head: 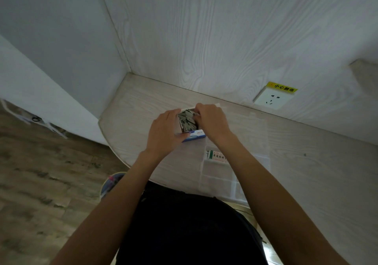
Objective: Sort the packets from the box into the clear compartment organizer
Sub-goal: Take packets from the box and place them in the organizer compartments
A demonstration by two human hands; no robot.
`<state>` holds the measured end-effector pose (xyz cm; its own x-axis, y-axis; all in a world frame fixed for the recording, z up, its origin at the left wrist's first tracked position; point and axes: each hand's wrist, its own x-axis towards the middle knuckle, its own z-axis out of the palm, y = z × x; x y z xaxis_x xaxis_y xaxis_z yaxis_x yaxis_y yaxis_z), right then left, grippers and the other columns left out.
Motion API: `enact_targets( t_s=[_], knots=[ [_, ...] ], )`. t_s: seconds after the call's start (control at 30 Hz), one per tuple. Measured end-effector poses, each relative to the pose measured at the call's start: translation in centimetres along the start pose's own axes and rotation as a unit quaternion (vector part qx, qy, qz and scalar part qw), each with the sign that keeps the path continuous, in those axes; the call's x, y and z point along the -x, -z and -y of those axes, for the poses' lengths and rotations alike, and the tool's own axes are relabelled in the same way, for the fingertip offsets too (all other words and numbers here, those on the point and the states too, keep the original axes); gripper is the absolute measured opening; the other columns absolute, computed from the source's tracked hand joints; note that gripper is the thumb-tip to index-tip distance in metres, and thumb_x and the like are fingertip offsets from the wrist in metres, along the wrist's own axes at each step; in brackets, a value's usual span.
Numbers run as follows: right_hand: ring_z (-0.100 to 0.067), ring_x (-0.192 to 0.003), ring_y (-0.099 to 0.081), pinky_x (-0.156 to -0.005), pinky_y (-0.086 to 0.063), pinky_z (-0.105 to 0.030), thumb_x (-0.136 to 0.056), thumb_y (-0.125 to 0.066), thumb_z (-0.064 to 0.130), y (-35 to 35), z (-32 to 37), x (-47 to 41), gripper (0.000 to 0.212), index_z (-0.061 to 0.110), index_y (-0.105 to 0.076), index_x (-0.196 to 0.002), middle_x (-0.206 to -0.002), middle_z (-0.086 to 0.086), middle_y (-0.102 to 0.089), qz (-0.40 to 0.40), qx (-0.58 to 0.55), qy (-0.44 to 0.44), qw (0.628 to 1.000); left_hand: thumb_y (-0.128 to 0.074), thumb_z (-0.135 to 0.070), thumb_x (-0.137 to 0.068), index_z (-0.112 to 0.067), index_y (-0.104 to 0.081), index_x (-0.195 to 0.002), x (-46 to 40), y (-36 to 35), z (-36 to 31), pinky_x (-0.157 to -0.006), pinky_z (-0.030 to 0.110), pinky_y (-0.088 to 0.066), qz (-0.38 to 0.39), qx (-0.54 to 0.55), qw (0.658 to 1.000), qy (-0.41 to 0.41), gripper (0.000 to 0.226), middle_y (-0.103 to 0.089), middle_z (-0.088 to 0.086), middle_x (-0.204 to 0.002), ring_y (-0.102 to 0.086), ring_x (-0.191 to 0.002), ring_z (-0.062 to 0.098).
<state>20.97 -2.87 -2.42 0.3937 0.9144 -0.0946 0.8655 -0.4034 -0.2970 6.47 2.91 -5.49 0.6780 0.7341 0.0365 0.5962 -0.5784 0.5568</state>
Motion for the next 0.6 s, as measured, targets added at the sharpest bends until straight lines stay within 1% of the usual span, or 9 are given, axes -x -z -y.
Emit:
enact_targets(
  t_s=[0.13,0.2,0.27,0.33,0.37,0.4,0.5,0.53,0.6],
  knots=[
    [-0.03,-0.072,-0.059,-0.061,-0.041,-0.031,-0.095,-0.05,0.025,0.4,-0.5,0.6,0.025,0.004,-0.063,-0.09,-0.079,-0.013,-0.066,-0.055,-0.061,-0.001,0.997,-0.077,-0.035,-0.072,-0.013,-0.045,-0.133,0.3,-0.2,0.0,-0.094,0.031,-0.035,-0.013,0.001,1.0,-0.006,0.073,-0.052,0.004,-0.131,-0.048,-0.118,0.022],
    [-0.025,-0.06,-0.056,-0.056,-0.038,-0.029,-0.093,-0.056,0.029,0.8,-0.9,0.9,0.028,0.005,-0.064,-0.082,-0.065,-0.006,-0.06,-0.098,-0.098,-0.007,0.99,-0.077,-0.033,-0.072,-0.012,-0.046,-0.133,0.4,-0.3,0.0,-0.095,0.033,-0.037,-0.019,0.001,1.0,-0.009,0.072,-0.053,0.004,-0.131,-0.049,-0.118,0.023],
    [-0.021,-0.053,-0.052,-0.054,-0.036,-0.028,-0.091,-0.059,0.033,1.0,-1.4,1.1,0.032,0.005,-0.064,-0.075,-0.058,-0.003,-0.054,-0.124,-0.12,-0.014,0.985,-0.077,-0.033,-0.072,-0.013,-0.046,-0.133,0.3,-0.2,-0.1,-0.095,0.034,-0.037,-0.019,-0.002,1.0,-0.009,0.072,-0.052,0.004,-0.133,-0.048,-0.119,0.023],
    [-0.022,-0.058,-0.058,-0.056,-0.045,-0.031,-0.091,-0.058,0.037,1.1,-1.8,1.3,0.034,0.006,-0.065,-0.08,-0.063,-0.003,-0.061,-0.113,-0.133,-0.023,0.984,-0.077,-0.034,-0.072,-0.013,-0.045,-0.134,0.3,-0.2,-0.2,-0.096,0.034,-0.037,-0.016,-0.008,1.0,-0.007,0.073,-0.051,0.003,-0.134,-0.047,-0.12,0.023],
    [-0.022,-0.063,-0.062,-0.062,-0.05,-0.034,-0.091,-0.057,0.04,1.1,-1.8,1.4,0.035,0.007,-0.066,-0.085,-0.07,-0.004,-0.066,-0.103,-0.146,-0.027,0.984,-0.077,-0.035,-0.072,-0.013,-0.045,-0.134,0.3,-0.2,-0.3,-0.096,0.034,-0.036,-0.015,-0.011,1.0,-0.006,0.073,-0.051,0.003,-0.134,-0.047,-0.12,0.023],
    [-0.021,-0.069,-0.064,-0.067,-0.053,-0.037,-0.091,-0.056,0.043,1.2,-1.7,1.5,0.036,0.009,-0.066,-0.09,-0.076,-0.005,-0.069,-0.094,-0.157,-0.031,0.983,-0.077,-0.035,-0.072,-0.013,-0.045,-0.134,0.2,-0.1,-0.4,-0.096,0.034,-0.036,-0.015,-0.013,1.0,-0.005,0.073,-0.051,0.003,-0.134,-0.047,-0.12,0.023],
    [-0.024,-0.082,-0.063,-0.074,-0.051,-0.037,-0.09,-0.054,0.047,1.2,-0.7,1.8,0.039,0.012,-0.061,-0.107,-0.092,-0.006,-0.069,-0.072,-0.136,-0.037,0.987,-0.077,-0.037,-0.072,-0.013,-0.044,-0.134,0.2,-0.2,-0.3,-0.096,0.034,-0.035,-0.015,-0.02,1.0,-0.002,0.075,-0.051,0.003,-0.133,-0.047,-0.12,0.023],
    [-0.025,-0.085,-0.062,-0.074,-0.049,-0.036,-0.091,-0.053,0.045,1.1,-0.4,1.8,0.039,0.012,-0.058,-0.112,-0.096,-0.006,-0.067,-0.069,-0.111,-0.039,0.991,-0.077,-0.038,-0.072,-0.013,-0.043,-0.135,0.2,-0.2,-0.3,-0.096,0.033,-0.035,-0.014,-0.022,1.0,-0.001,0.075,-0.051,0.003,-0.133,-0.047,-0.12,0.022],
    [-0.027,-0.086,-0.06,-0.071,-0.045,-0.034,-0.094,-0.05,0.038,0.6,0.2,1.8,0.032,0.012,-0.054,-0.112,-0.098,-0.006,-0.065,-0.073,-0.061,-0.041,0.995,-0.076,-0.038,-0.073,-0.014,-0.043,-0.135,0.2,-0.2,-0.3,-0.096,0.032,-0.035,-0.012,-0.025,1.0,0.002,0.075,-0.05,0.003,-0.134,-0.046,-0.12,0.022]
  ],
)
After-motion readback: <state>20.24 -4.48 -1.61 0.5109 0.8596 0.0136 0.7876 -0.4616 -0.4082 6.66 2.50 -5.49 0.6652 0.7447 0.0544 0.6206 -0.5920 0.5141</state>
